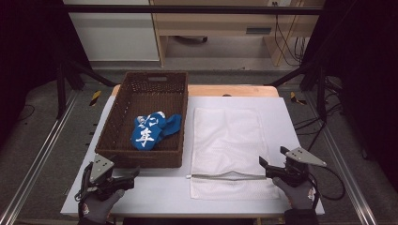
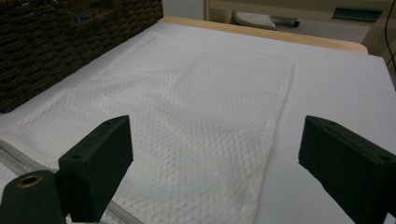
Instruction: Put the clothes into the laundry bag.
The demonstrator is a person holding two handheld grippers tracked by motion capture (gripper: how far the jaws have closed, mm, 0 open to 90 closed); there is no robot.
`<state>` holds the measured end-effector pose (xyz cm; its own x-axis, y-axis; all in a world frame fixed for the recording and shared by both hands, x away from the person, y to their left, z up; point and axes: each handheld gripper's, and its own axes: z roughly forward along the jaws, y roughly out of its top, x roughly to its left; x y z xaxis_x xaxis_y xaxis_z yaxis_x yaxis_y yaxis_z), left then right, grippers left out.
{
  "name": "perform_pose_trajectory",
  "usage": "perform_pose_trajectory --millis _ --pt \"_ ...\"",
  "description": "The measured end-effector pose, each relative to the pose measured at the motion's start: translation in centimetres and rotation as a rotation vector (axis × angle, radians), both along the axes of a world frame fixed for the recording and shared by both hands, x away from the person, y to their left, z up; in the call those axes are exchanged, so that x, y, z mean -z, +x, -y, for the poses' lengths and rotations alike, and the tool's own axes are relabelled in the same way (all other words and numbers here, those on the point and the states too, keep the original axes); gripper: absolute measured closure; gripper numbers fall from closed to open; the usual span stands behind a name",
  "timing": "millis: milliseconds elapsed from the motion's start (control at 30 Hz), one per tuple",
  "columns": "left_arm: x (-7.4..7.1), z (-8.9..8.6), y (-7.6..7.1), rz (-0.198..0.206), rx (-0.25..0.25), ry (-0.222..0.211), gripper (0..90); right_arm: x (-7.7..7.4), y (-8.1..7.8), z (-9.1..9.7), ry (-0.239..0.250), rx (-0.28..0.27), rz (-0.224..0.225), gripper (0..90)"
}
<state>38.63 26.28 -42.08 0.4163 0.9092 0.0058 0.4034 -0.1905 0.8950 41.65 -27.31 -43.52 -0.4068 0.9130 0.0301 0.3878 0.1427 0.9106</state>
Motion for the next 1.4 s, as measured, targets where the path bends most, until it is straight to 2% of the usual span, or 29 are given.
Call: perform_pose_trajectory --millis 267,400,600,800,1100,1400 --pt "-1.5 -0.4 -0.1 0.036 -0.005 -0.013 7.4 0.3 -0.1 -0.4 -0.005 -0.012 -0.02 12.6" --pt "-2.5 -0.9 -0.1 0.056 -0.017 -0.034 8.0 0.2 -0.1 -0.8 -0.008 -0.022 -0.013 12.6" --pt "-3.4 -0.8 0.3 0.076 -0.022 -0.03 8.3 0.1 -0.2 -1.0 -0.007 -0.021 -0.001 11.9" --pt "-4.2 -0.2 1.3 0.087 -0.01 -0.042 8.3 0.0 -0.2 -1.3 -0.013 -0.026 0.001 11.5" --pt "-4.7 0.9 3.0 0.082 -0.001 -0.052 8.5 0.2 -0.1 -1.4 -0.018 -0.021 -0.001 11.5" --pt "-5.4 1.7 4.5 0.089 0.001 -0.043 9.1 0.3 0.0 -1.6 -0.026 -0.022 0.002 11.2"
